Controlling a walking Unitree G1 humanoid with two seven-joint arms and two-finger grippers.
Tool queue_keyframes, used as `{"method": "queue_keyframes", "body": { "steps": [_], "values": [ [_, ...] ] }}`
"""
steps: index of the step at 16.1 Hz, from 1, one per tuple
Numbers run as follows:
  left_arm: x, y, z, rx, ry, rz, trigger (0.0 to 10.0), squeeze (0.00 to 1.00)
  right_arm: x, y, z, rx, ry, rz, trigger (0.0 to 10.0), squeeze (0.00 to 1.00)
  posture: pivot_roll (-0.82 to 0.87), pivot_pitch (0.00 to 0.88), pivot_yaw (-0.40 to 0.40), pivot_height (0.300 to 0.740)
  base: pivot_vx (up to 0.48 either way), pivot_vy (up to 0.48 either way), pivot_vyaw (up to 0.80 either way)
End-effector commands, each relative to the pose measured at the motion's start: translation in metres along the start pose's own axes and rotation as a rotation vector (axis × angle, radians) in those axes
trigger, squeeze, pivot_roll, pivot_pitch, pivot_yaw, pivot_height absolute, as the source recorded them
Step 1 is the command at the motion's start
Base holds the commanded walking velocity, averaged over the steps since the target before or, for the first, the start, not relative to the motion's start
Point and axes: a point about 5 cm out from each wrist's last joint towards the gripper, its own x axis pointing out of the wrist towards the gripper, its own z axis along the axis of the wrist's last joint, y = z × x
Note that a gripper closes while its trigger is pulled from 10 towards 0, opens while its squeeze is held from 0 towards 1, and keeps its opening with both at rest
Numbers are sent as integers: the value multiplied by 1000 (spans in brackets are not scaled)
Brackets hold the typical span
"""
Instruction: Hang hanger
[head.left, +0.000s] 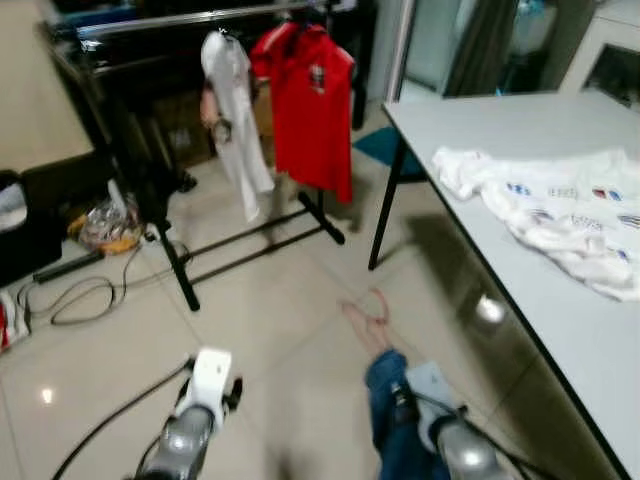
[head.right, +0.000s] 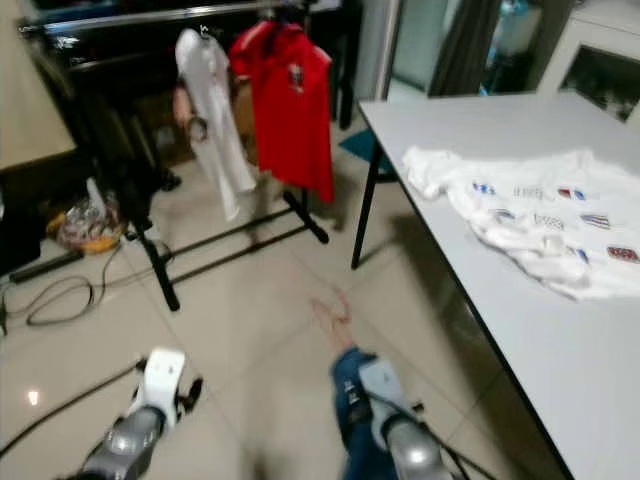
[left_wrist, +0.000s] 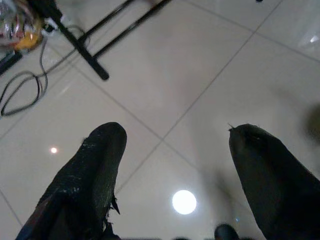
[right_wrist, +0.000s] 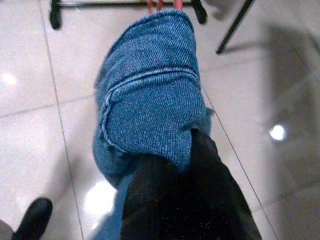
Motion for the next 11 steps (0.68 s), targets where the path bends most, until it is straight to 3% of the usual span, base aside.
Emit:
{"method": "queue_keyframes", "body": {
  "steps": [1,9,11],
  "values": [
    [0,-10,-1,-11,6,-22,10000,0,0,-9,8,-46,-48,14,10000,0,-49,39,13,740,401,0,0],
    [1,-9,1,-14,4,-19,10000,0,4,-7,49,-66,-268,182,10000,0,-55,32,14,740,404,0,0],
    [1,-11,1,-16,1,-20,10000,0,3,-4,48,-97,-273,216,10000,0,-48,35,7,740,405,0,0]
  ]
}}
